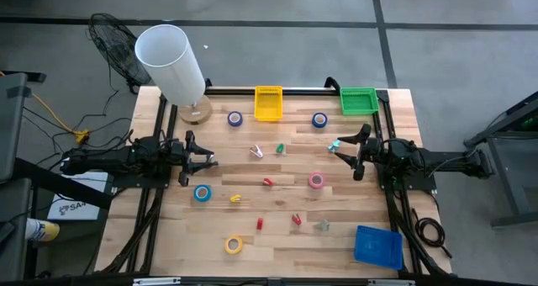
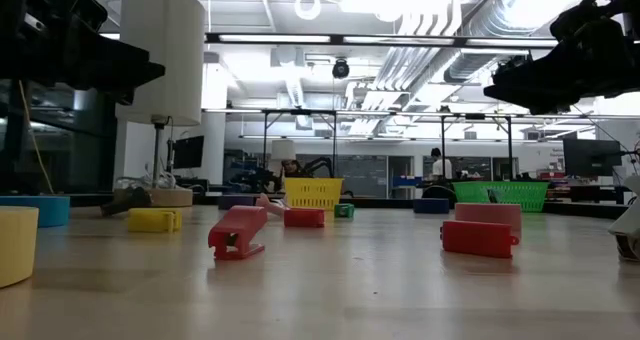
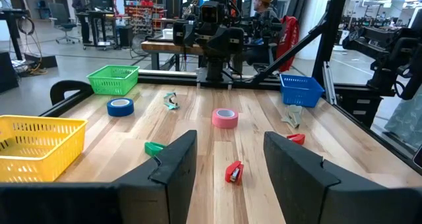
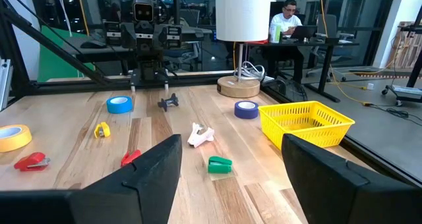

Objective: Pick and place Stapler, Stapler remover, tape

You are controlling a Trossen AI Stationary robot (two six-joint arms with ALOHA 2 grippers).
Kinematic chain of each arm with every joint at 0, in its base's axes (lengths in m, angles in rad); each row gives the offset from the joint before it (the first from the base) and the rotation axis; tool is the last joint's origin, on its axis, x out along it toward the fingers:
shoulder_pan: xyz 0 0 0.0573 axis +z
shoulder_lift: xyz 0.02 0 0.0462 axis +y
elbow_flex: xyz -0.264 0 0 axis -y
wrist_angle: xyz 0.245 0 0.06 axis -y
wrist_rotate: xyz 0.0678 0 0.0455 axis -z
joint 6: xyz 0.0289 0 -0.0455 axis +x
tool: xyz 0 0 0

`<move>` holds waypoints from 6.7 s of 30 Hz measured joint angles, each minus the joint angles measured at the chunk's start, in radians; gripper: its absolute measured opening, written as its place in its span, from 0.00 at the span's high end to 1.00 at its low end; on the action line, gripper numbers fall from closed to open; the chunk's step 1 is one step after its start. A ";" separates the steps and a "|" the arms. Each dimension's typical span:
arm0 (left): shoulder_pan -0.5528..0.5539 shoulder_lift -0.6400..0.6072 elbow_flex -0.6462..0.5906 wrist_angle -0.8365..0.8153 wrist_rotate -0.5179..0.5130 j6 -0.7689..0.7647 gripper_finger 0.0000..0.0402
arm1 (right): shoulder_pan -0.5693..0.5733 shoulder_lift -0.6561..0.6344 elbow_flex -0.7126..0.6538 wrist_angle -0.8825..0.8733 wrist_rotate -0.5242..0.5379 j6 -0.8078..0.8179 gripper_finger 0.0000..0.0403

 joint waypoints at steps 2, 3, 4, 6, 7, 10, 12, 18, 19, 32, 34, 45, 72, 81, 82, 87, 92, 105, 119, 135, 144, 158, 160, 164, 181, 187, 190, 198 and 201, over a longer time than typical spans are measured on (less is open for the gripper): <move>0.000 0.000 0.000 0.000 0.000 0.000 0.57 | 0.000 0.000 0.000 0.000 0.000 0.000 0.37; 0.000 0.000 0.000 0.000 0.000 0.000 0.57 | 0.000 0.000 0.000 0.000 0.000 0.000 0.37; 0.000 0.000 0.000 0.000 0.000 0.000 0.57 | 0.000 0.000 0.000 0.000 0.002 -0.001 0.37; 0.000 0.000 0.000 0.000 0.000 0.000 0.57 | 0.000 0.000 0.000 0.008 0.040 -0.033 0.37; 0.000 0.000 0.000 0.000 0.000 0.000 0.57 | 0.000 0.000 0.000 0.015 0.066 -0.057 0.37; 0.000 0.000 0.000 0.000 0.000 0.000 0.57 | 0.000 0.000 0.000 0.034 0.106 -0.113 0.37; 0.000 0.000 0.000 0.000 0.000 0.000 0.57 | 0.000 0.000 0.000 0.048 0.109 -0.097 0.37; 0.000 0.000 0.000 0.000 0.000 0.000 0.57 | 0.000 0.000 0.000 0.071 0.142 -0.008 0.37; 0.000 0.000 0.000 0.000 0.000 0.000 0.57 | 0.000 0.000 0.000 0.071 0.139 0.015 0.37; 0.000 0.000 0.000 0.000 0.000 0.000 0.57 | -0.001 0.042 0.005 0.095 0.476 0.363 0.37; 0.000 0.000 0.000 0.000 0.000 0.000 0.57 | -0.001 0.068 0.025 0.094 0.477 0.374 0.37; 0.000 0.000 0.000 0.000 0.000 0.000 0.57 | -0.061 0.377 0.248 -0.073 0.503 0.531 0.37; 0.000 0.000 0.000 0.000 0.000 0.000 0.57 | -0.629 1.364 0.966 -0.482 -0.238 0.418 0.37; 0.000 0.000 0.000 0.000 0.000 0.000 0.57 | -0.656 1.599 1.155 -0.709 -0.266 0.394 0.37; 0.000 0.000 0.000 0.000 0.000 0.000 0.57 | -0.654 1.618 1.163 -0.718 -0.269 0.394 0.37; 0.000 0.000 0.000 0.000 0.000 0.000 0.57 | -0.645 1.693 1.169 -0.722 -0.291 0.393 0.37; 0.000 0.000 0.000 0.000 0.000 0.000 0.57 | -0.641 1.734 1.169 -0.733 -0.286 0.393 0.37; 0.000 0.000 0.000 0.000 0.000 0.000 0.57 | -0.609 1.736 1.141 -0.719 -0.251 0.393 0.38; 0.000 0.000 0.000 0.000 0.000 0.000 0.57 | -0.593 1.736 1.137 -0.711 -0.217 0.385 0.64; 0.000 0.000 0.000 0.000 0.000 0.000 0.57 | -0.563 1.749 1.137 -0.714 -0.208 0.336 0.69; 0.000 0.000 0.000 0.000 0.000 0.000 0.57 | -0.562 1.750 1.137 -0.723 -0.184 0.335 0.69; 0.000 0.000 0.000 0.000 0.000 0.000 0.57 | -0.562 1.750 1.137 -0.727 -0.173 0.338 0.90; 0.000 0.000 0.000 0.000 0.000 0.000 0.57 | -0.562 1.750 1.137 -0.728 -0.175 0.337 0.92; 0.000 0.000 0.000 0.000 0.000 0.000 0.57 | -0.562 1.750 1.137 -0.742 -0.177 0.336 0.91; 0.000 0.000 0.000 0.000 0.000 0.000 0.57 | -0.519 1.684 1.154 -0.877 -0.235 0.348 0.93; 0.000 0.000 0.000 0.000 0.000 0.000 0.57 | -0.452 1.594 1.176 -1.028 -0.235 0.414 0.93; 0.000 0.000 0.000 0.000 0.000 0.000 0.57 | -0.408 1.537 1.176 -1.107 -0.235 0.483 0.93; 0.000 0.000 0.000 0.000 0.000 0.000 0.57 | -0.216 1.393 1.176 -1.283 -0.261 0.776 0.93; 0.000 0.000 0.000 0.000 0.000 0.000 0.57 | -0.115 1.356 1.176 -1.332 -0.270 0.921 0.93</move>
